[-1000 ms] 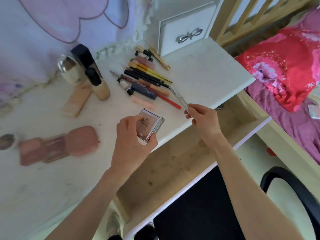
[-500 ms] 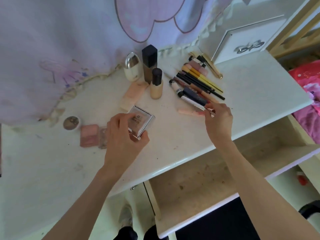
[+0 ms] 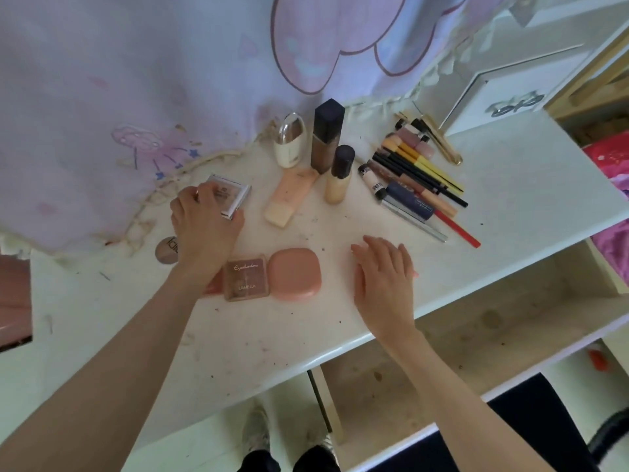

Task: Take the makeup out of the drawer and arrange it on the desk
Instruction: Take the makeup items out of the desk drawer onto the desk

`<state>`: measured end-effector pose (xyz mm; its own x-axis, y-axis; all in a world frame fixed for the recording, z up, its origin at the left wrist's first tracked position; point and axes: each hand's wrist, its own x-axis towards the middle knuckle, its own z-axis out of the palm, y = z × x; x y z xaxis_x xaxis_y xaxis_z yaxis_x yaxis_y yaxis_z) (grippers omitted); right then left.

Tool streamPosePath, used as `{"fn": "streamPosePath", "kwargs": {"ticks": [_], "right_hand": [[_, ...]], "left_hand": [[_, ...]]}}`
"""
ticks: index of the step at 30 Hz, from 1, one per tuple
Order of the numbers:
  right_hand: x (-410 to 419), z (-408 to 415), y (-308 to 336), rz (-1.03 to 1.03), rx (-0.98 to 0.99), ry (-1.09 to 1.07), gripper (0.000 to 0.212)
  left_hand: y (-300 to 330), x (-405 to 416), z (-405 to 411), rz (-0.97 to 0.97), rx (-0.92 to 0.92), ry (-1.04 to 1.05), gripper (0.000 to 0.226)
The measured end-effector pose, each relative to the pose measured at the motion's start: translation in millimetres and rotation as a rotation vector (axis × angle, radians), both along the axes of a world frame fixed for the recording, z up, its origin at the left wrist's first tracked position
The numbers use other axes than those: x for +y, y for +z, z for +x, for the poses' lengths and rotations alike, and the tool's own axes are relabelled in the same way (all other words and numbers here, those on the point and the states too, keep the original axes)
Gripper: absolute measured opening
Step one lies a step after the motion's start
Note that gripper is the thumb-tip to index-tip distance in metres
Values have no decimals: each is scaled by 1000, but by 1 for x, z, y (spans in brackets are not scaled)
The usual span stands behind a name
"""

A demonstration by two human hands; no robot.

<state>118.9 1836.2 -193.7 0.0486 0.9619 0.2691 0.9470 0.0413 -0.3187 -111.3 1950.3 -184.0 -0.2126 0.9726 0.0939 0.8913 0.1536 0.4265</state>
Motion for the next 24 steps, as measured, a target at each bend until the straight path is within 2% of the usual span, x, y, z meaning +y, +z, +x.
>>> {"fn": "streamPosePath", "kwargs": {"ticks": [5,9,13,17,20,24], "right_hand": [[12,34,-2,-202,160,-18,46],[38,52,-3,-183,4,35,52],[57,65,-5,-188,-19,13,43],[65,73,-3,-156,-53,46,42],[68,76,-1,-84,-158,83,41],[68,80,2,-157,-300,53,50]], "left_hand": [[-1,7,-1,-50,11,-21,56],[0,8,1,-69,12,-83,51],[2,7,0,-71,77,-175,48],[8,-16,17,55,-19,-237,37],[15,-40,45,158,-38,-332,26],[22,-63,86,149,5,-561,28]]}}
